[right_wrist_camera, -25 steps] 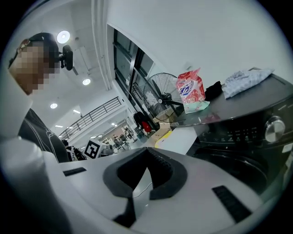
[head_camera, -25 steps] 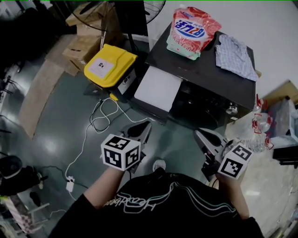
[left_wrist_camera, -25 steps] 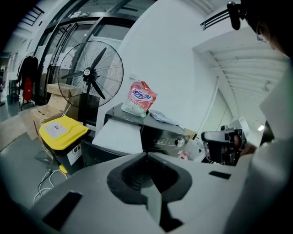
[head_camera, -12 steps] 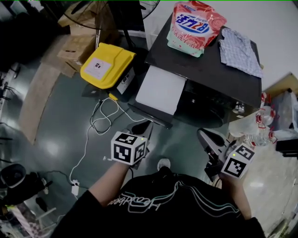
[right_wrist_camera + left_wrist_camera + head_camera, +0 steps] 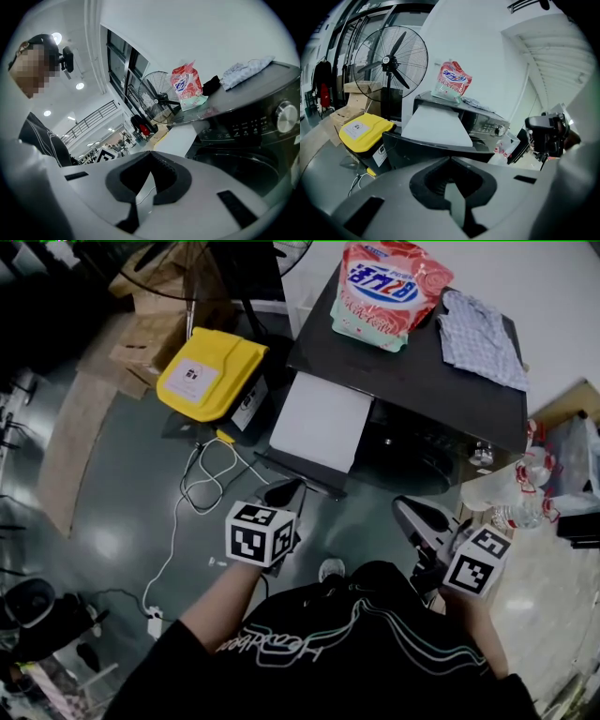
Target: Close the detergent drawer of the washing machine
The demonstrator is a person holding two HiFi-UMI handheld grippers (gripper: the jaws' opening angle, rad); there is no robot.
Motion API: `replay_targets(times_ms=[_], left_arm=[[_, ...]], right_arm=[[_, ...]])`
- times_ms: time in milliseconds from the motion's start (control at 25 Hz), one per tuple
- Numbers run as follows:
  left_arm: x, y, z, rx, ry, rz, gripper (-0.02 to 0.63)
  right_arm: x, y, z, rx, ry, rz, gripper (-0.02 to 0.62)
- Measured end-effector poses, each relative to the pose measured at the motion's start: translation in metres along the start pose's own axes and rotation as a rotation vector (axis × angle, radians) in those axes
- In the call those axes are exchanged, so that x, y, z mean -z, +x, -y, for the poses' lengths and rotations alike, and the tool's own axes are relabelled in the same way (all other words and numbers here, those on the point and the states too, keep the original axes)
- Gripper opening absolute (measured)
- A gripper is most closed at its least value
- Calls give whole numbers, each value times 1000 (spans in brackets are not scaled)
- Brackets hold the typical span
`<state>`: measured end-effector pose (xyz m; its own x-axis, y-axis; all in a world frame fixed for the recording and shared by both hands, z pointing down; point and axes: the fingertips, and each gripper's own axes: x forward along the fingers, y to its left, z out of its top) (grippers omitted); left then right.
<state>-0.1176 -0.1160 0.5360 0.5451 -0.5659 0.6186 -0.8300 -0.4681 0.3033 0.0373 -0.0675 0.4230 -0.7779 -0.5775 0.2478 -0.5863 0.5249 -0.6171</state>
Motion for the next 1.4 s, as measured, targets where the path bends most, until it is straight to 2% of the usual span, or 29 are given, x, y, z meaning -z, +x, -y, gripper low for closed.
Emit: replay_targets(times_ms=[800,1040,1400], left_arm=[[-4,2,-1,-11,-24,2,23],[-12,-2,1,-27,17,28,23],[-19,5,0,-29,-23,36,23]], right_arm=[[-11,3,10,-3,6,-13,26],[-11,3,10,-9,10,-16,26],[-20,6,22,-10,14,-25,26]])
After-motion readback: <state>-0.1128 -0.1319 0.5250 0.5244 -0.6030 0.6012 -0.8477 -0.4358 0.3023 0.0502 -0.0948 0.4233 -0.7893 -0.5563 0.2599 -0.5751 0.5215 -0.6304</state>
